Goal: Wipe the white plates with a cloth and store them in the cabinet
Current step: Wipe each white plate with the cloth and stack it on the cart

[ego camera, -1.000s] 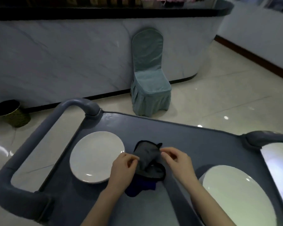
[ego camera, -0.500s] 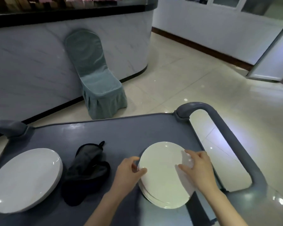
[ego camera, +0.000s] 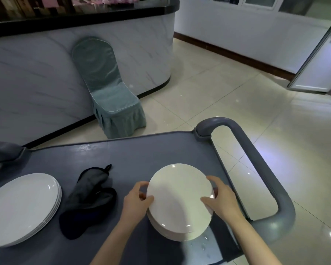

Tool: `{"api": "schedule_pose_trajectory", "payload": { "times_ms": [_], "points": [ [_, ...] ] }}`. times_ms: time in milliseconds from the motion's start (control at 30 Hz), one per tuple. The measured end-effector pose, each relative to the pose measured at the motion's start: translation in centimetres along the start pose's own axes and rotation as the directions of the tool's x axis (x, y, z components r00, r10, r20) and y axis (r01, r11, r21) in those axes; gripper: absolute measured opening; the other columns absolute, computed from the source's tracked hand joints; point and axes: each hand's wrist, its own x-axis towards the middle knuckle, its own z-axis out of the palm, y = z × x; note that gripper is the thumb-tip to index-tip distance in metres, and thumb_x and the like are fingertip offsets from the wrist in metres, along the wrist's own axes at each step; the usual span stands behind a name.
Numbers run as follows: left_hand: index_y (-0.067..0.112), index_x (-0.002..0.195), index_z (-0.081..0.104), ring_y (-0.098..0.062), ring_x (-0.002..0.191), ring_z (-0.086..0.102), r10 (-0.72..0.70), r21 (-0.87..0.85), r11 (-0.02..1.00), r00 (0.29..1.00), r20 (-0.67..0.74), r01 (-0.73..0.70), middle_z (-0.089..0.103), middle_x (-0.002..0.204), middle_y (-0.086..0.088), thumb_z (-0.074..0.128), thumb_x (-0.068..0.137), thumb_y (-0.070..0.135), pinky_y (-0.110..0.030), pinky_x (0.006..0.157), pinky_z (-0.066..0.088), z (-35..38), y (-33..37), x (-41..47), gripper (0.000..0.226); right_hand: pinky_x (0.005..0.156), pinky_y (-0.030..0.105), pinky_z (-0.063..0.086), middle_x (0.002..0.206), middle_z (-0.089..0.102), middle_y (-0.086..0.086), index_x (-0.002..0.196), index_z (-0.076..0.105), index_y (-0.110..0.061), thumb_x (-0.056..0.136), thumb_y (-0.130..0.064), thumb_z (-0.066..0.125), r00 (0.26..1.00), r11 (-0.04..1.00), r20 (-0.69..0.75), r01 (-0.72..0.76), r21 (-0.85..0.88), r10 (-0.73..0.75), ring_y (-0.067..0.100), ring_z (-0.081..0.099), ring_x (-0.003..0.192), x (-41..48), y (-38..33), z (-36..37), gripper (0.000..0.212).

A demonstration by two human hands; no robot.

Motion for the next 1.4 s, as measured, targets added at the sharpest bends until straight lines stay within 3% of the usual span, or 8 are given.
{"api": "schedule_pose_trajectory", "payload": {
  "times_ms": [133,300,533,700,867,1033,1200,1400],
  "points": [
    [0.029,0.111,0.062,-0.031,0.090,0.066,-0.003,-0.148,0.989,1.000,-0.009,0.002,0.066,0.093,-0.015,0.065,0.086,0.004,-0.035,0.069,0.060,-1.2,0.1,-0.2,0.036,0.092,0.036,0.050,0.114,0.064,0.011,0.142,0.047,-0.020,0.075,-0.006,0.078,0.999,0.993,0.018,0.038,0.114,-0.040,0.029,0.061,0.104,-0.1,-0.5,0.2,0.075],
    [0.026,0.113,0.064,-0.033,0.094,0.067,-0.030,-0.319,0.948,0.998,-0.046,0.014,0.069,0.099,-0.016,0.063,0.088,-0.001,-0.050,0.078,0.060,-3.6,0.3,-0.6,0.037,0.064,0.015,0.052,0.106,0.071,-0.005,0.125,0.062,-0.031,0.084,-0.003,0.069,0.988,0.916,0.068,0.100,0.388,-0.136,0.013,0.067,0.092,-0.3,-2.4,1.5,0.050],
    [0.026,0.111,0.066,-0.025,0.091,0.070,-0.067,-0.431,0.902,0.992,-0.109,0.014,0.072,0.096,-0.010,0.064,0.090,0.004,-0.041,0.074,0.061,-8.5,-0.3,-0.8,0.031,0.104,0.050,0.048,0.131,0.061,-0.006,0.128,0.052,-0.037,0.100,-0.007,0.050,0.989,0.851,0.045,0.101,0.515,-0.144,0.021,0.059,0.120,0.3,-6.4,6.5,0.041],
    [0.024,0.107,0.068,-0.022,0.086,0.073,-0.069,-0.422,0.906,0.991,-0.117,0.013,0.073,0.089,-0.005,0.061,0.094,0.008,-0.030,0.070,0.060,-12.9,-2.0,0.1,0.022,0.080,0.034,0.056,0.113,0.071,-0.014,0.106,0.066,-0.045,0.100,-0.014,0.053,0.999,0.751,0.048,-0.013,0.661,-0.025,0.008,0.071,0.095,0.7,-8.7,9.3,0.034],
    [0.026,0.111,0.065,-0.017,0.088,0.065,0.055,0.162,0.987,0.941,-0.334,-0.001,0.069,0.095,0.004,0.064,0.089,0.012,-0.033,0.085,0.052,-18.1,-5.5,3.8,0.026,0.082,0.037,0.057,0.113,0.072,-0.014,0.097,0.071,-0.050,0.100,-0.014,0.054,0.999,0.739,0.036,-0.033,0.673,0.012,0.011,0.071,0.097,0.4,-9.5,10.4,0.040],
    [0.009,0.122,0.063,-0.031,0.109,0.057,0.182,0.531,0.844,0.971,-0.158,-0.072,0.059,0.116,-0.013,0.058,0.089,0.006,-0.037,0.093,0.045,-20.3,-7.8,9.0,0.033,0.097,0.045,0.052,0.116,0.072,-0.012,0.109,0.069,-0.044,0.101,-0.013,0.052,0.999,0.744,0.004,-0.039,0.668,0.049,0.017,0.067,0.109,-0.4,-10.1,12.2,0.037],
    [0.010,0.136,0.051,-0.030,0.120,0.050,0.160,0.663,0.736,0.987,0.024,-0.135,0.051,0.129,-0.012,0.059,0.091,0.012,-0.036,0.099,0.041,-20.7,-8.6,13.1,0.046,0.093,0.036,0.051,0.118,0.070,-0.017,0.115,0.069,-0.042,0.103,-0.017,0.047,0.996,0.747,-0.033,-0.044,0.663,0.088,0.009,0.065,0.111,-0.9,-11.4,14.0,0.035],
    [0.009,0.106,0.059,-0.028,0.108,0.054,0.070,0.649,0.755,0.996,0.060,-0.092,0.054,0.113,-0.010,0.068,0.089,0.022,-0.033,0.088,0.041,-20.9,-8.8,15.4,0.024,0.091,0.031,0.050,0.122,0.068,-0.018,0.124,0.065,-0.040,0.103,-0.021,0.045,0.994,0.768,-0.070,-0.021,0.640,0.085,0.006,0.064,0.113,-1.3,-12.1,15.2,0.034]
  ]
}}
